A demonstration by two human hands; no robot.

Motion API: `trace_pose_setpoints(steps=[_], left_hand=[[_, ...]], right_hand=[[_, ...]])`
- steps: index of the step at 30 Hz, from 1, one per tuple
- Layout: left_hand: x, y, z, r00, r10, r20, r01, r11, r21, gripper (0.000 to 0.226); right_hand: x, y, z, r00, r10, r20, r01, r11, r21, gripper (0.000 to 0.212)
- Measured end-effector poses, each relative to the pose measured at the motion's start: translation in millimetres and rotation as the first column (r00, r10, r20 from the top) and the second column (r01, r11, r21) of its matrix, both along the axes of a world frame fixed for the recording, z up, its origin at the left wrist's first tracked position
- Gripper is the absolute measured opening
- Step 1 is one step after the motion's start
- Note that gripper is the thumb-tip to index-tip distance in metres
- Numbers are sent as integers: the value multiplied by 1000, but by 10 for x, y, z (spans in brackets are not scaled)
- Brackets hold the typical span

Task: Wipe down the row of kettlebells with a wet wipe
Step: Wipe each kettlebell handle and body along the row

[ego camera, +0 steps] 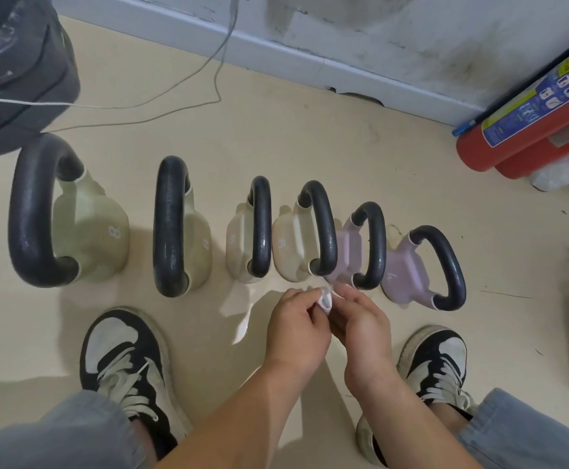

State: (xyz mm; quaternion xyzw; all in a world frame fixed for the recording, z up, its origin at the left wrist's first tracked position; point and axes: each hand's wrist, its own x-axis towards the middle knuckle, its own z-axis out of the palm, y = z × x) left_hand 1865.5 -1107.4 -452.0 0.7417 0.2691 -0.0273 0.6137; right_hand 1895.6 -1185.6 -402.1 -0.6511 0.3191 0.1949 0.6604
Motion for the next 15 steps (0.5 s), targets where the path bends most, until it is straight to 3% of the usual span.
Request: trace_pose_setpoints(steps=[3,11,15], left_hand=[[11,26,32,992,120,-42,-122,990,-65,10],[252,48,306,952,305,37,-286,923,-258,9],[324,-37,201,956,285,62,-272,948,-167,9]], right_hand=[[3,24,44,999,-25,40,29,994,-103,24],[136,70,34,991,9,133,8,992,-127,12],[168,-6,-33,987,-108,116,118,990,-79,8]])
